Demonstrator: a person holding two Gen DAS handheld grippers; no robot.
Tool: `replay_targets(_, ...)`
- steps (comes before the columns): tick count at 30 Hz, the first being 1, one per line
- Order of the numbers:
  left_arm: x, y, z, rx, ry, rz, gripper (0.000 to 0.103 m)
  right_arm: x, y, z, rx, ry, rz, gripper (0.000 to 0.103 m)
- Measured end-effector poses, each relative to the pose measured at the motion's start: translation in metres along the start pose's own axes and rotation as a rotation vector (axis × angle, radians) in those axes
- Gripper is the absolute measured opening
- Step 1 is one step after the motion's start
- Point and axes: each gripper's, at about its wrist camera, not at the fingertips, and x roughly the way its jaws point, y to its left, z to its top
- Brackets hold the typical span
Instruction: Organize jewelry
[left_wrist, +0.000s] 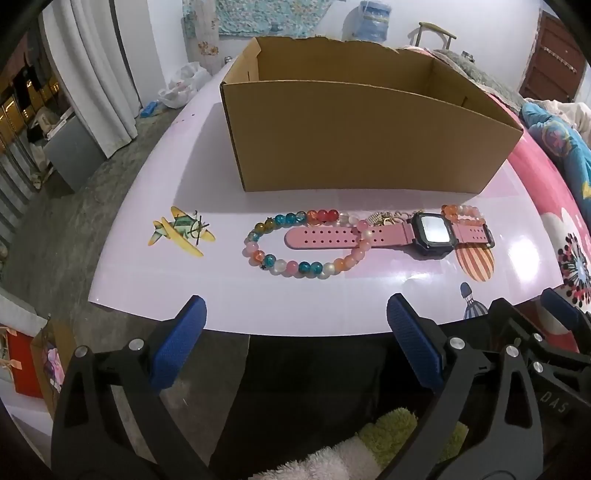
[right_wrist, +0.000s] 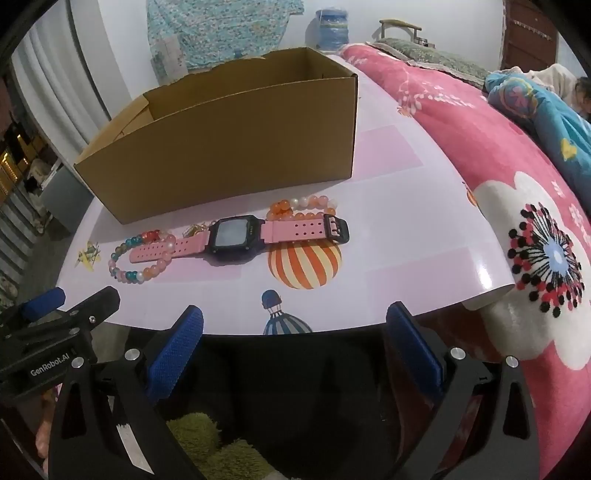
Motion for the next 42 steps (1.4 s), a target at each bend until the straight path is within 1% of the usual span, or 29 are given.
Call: replay_targets(42,0.0007,0.0056,0.0039,-0.011,0.005,-0.007,0.095,-0.0026,0.0034,0.0024,0.0,-0.002,-0.002,0.097)
